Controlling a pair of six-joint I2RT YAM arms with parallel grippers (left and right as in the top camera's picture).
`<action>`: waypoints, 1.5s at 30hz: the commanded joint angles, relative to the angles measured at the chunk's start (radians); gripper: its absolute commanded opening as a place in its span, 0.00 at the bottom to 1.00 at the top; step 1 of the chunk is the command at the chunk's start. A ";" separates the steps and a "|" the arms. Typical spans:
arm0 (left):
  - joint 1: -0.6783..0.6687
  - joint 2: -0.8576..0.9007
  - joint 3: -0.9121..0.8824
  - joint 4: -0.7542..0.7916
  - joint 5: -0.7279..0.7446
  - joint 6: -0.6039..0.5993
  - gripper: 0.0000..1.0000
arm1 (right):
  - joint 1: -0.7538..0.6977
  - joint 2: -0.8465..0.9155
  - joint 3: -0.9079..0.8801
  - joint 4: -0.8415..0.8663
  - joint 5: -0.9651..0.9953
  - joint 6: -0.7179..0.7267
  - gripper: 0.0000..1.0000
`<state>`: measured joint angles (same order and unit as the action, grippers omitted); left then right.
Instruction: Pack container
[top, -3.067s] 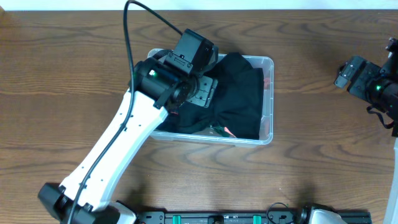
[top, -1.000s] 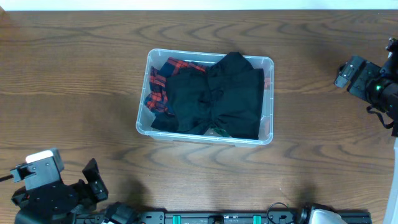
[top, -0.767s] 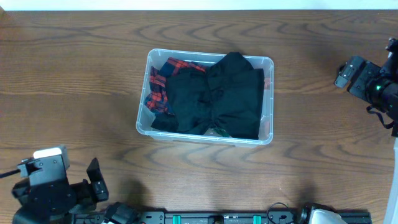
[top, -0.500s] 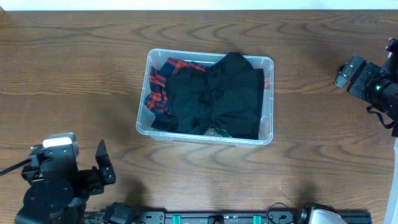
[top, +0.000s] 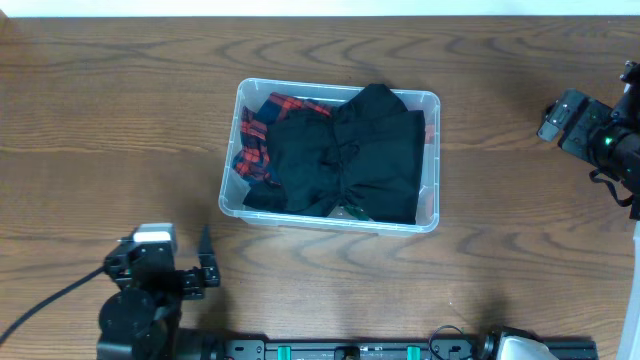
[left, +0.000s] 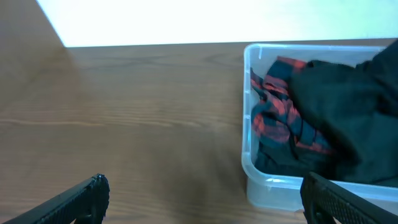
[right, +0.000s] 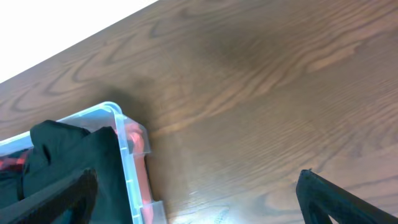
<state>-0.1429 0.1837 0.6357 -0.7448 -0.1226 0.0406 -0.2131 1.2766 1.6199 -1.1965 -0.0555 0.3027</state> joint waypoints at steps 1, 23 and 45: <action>0.020 -0.066 -0.090 0.034 0.057 0.019 0.98 | -0.004 0.003 0.000 -0.002 0.000 0.004 0.99; 0.076 -0.182 -0.357 0.125 0.063 0.015 0.98 | -0.004 0.003 0.000 -0.002 0.000 0.003 0.99; 0.081 -0.180 -0.484 0.159 0.063 0.015 0.98 | -0.004 0.003 0.000 -0.002 0.000 0.003 0.99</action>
<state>-0.0669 0.0105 0.1654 -0.5900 -0.0589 0.0498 -0.2131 1.2766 1.6203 -1.1965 -0.0555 0.3031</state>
